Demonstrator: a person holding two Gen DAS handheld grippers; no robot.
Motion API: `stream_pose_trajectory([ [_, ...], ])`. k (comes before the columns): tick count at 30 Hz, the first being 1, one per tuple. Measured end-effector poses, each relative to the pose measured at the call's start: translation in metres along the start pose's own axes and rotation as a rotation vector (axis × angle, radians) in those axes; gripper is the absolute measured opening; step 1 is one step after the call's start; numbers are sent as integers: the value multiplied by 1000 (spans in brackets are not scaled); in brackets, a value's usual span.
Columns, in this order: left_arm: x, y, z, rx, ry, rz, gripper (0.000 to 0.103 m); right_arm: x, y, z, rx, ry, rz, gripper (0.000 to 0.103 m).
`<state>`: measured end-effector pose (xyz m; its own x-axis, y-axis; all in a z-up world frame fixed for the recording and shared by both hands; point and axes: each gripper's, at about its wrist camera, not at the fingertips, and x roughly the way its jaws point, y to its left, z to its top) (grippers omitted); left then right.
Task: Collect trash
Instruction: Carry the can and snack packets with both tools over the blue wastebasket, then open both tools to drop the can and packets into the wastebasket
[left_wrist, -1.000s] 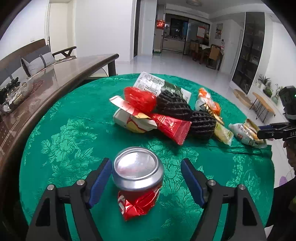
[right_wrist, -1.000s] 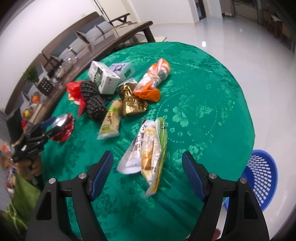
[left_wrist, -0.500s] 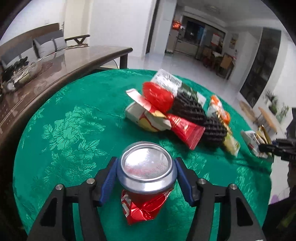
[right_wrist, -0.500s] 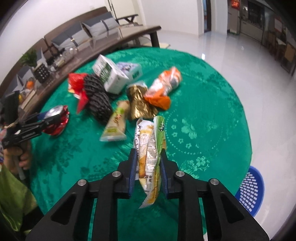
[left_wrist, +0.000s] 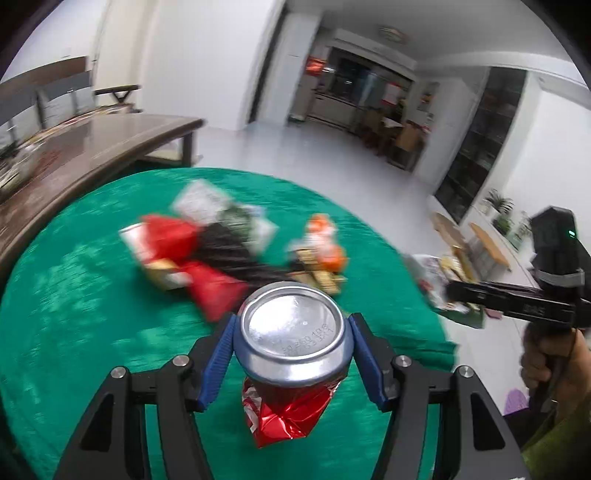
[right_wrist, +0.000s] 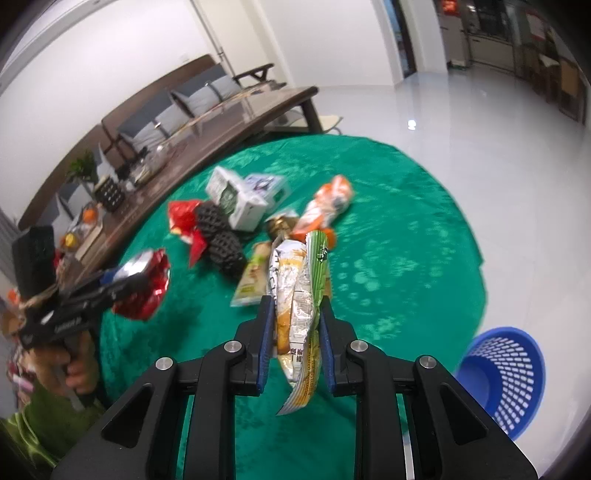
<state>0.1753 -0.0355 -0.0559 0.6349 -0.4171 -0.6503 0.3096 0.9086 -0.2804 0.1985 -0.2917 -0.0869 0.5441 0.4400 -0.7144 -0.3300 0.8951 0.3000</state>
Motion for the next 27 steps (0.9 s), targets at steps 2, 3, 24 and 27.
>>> stream_pose_trajectory([
  [2, 9, -24, 6, 21, 15, -39, 62, -9, -12, -1, 20, -7, -11, 22],
  [3, 14, -38, 8, 37, 24, -57, 62, -15, -19, -1, 33, -11, -19, 22],
  [24, 206, -285, -20, 257, 233, -266, 62, -57, -264, -73, 426, 86, -344, 22],
  [27, 230, -294, -25, 263, 256, -267, 62, -53, -275, -81, 446, 91, -336, 22],
])
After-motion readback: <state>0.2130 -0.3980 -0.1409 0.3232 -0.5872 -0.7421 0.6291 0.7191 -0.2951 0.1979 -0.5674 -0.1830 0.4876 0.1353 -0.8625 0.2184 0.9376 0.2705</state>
